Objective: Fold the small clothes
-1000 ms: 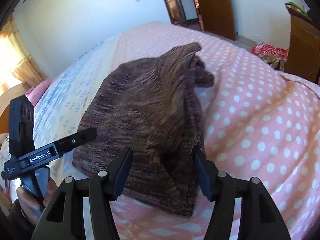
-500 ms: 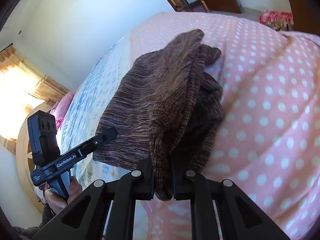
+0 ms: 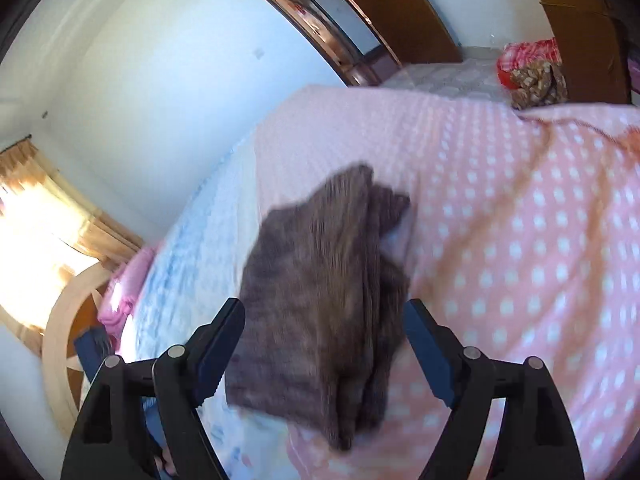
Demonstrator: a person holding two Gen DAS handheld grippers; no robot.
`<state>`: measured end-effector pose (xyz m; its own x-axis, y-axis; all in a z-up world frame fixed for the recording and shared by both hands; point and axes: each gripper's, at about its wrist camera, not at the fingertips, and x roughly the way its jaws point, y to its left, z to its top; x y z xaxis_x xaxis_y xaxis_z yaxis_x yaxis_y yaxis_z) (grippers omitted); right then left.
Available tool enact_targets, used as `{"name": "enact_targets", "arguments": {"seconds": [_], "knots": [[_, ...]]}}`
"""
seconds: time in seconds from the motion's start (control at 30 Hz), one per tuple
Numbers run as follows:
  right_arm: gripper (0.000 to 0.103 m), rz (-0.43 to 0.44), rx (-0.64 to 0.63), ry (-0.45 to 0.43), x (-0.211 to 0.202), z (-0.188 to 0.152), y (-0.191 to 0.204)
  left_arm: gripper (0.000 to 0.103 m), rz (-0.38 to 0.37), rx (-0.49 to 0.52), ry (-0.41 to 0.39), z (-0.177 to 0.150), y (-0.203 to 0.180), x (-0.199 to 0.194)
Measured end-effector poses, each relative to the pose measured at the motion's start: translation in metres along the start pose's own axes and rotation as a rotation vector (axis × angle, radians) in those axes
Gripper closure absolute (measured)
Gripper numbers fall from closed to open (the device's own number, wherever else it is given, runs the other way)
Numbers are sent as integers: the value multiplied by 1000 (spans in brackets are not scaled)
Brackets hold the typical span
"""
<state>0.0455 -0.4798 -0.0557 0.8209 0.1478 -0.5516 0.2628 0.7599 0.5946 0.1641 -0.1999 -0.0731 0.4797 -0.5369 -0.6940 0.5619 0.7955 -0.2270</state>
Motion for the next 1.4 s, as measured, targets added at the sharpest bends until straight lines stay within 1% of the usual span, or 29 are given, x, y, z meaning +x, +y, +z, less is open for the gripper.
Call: {"name": "enact_targets", "arguments": {"seconds": [0.07, 0.1, 0.13, 0.2, 0.23, 0.27, 0.3, 0.33, 0.37, 0.43, 0.47, 0.5, 0.57, 0.6, 0.63, 0.67, 0.73, 0.83, 0.87, 0.93, 1.0, 1.07, 1.1, 1.13, 1.17, 1.2, 1.23, 1.3, 1.4], "knots": [[21, -27, 12, 11, 19, 23, -6, 43, -7, 14, -21, 4, -9, 5], [21, -39, 21, 18, 31, 34, -11, 43, -11, 33, -17, 5, -16, 11], [21, -32, 31, 42, 48, 45, -15, 43, -9, 50, -11, 4, -19, 16], [21, -45, 52, 92, 77, 59, -22, 43, 1, 72, 7, 0, -24, 28], [21, -51, 60, 152, 98, 66, -26, 43, -2, 74, 20, 0, -27, 35], [28, -54, 84, 194, 115, 71, -31, 43, 2, 75, 33, -1, -28, 42], [44, -37, 115, 218, 126, 75, -37, 41, 25, 83, 38, -2, -30, 48], [78, -14, 121, 229, 134, 79, -37, 38, 50, 94, 40, -2, -30, 55], [77, 0, 103, 236, 139, 83, -35, 33, 53, 91, 49, -2, -28, 61], [79, -12, 18, 196, 137, 93, -25, 21, 51, 50, 58, 0, -21, 70], [79, -14, -31, 173, 134, 94, -17, 11, 51, 17, 58, 2, -16, 74], [79, -13, -82, 145, 131, 96, -12, 6, 51, -14, 62, 4, -10, 80], [79, -49, -127, 88, 131, 100, -12, 0, 61, -23, 63, 7, -8, 87], [79, -84, -125, 71, 131, 102, -18, 0, 76, -10, 62, 9, -11, 90], [76, -102, -106, 77, 132, 103, -27, 0, 91, 3, 59, 10, -14, 92], [74, -108, -84, 86, 132, 104, -34, 0, 102, 13, 54, 11, -15, 94], [74, -125, -59, 81, 118, 101, -41, 0, 102, 15, 43, 9, -14, 93], [72, -85, -76, 75, 74, 81, -34, 0, 76, -6, 39, 9, -8, 94], [72, -99, -102, 90, 63, 71, -29, 0, 74, -6, 37, 9, -8, 94], [72, -175, -205, 108, 41, 44, -13, 0, 70, -4, 32, 7, -8, 91], [72, -256, -338, 135, 26, 14, 1, 0, 50, -8, 29, 4, -6, 88], [72, -317, -439, 173, 18, -7, 9, 0, 29, -12, 31, 2, -3, 84], [72, -332, -479, 192, 18, -18, 12, 0, 26, -11, 34, 2, -4, 83], [72, -329, -492, 209, 18, -27, 11, 0, 28, -10, 37, 0, -8, 81], [72, -305, -479, 223, 19, -34, 11, 0, 33, -12, 38, -1, -9, 78], [70, -261, -451, 243, 23, -40, 8, 0, 41, -17, 36, -3, -9, 74], [66, -252, -445, 224, 21, -45, 9, 0, 44, -31, 32, -6, -7, 69], [63, -241, -451, 223, 23, -51, 16, 0, 31, -62, 32, -11, -3, 62], [63, -235, -455, 225, 23, -55, 25, 0, 38, -60, 37, -14, -2, 53]]}}
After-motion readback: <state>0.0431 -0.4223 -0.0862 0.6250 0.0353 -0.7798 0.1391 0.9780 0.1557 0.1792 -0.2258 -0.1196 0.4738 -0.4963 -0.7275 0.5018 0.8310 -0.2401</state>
